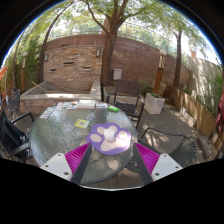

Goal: Arrange mouse

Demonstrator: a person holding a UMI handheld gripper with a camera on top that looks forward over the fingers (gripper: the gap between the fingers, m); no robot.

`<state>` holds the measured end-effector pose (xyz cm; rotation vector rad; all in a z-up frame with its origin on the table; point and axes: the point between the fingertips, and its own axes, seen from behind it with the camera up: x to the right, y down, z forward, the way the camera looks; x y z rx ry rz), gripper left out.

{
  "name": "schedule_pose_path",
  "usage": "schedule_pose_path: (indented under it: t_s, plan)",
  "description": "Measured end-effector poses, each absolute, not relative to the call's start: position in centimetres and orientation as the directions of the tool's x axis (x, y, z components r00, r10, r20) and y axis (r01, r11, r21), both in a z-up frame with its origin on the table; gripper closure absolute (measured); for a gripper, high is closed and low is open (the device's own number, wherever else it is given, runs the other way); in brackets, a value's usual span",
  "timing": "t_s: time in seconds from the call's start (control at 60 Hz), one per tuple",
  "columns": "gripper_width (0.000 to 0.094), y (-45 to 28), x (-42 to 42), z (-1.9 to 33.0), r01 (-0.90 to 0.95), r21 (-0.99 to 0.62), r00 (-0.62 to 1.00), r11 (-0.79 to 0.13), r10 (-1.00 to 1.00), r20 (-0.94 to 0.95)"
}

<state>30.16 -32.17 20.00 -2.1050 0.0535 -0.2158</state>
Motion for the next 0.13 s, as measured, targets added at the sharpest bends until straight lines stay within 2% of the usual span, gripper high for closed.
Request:
schedule_pose_path:
  t_s: [0.133]
  plan:
    - [0.0089,-32.57,29.73,20.37,0.036,-0.852,0.986,-0.522,-0.121,0.116]
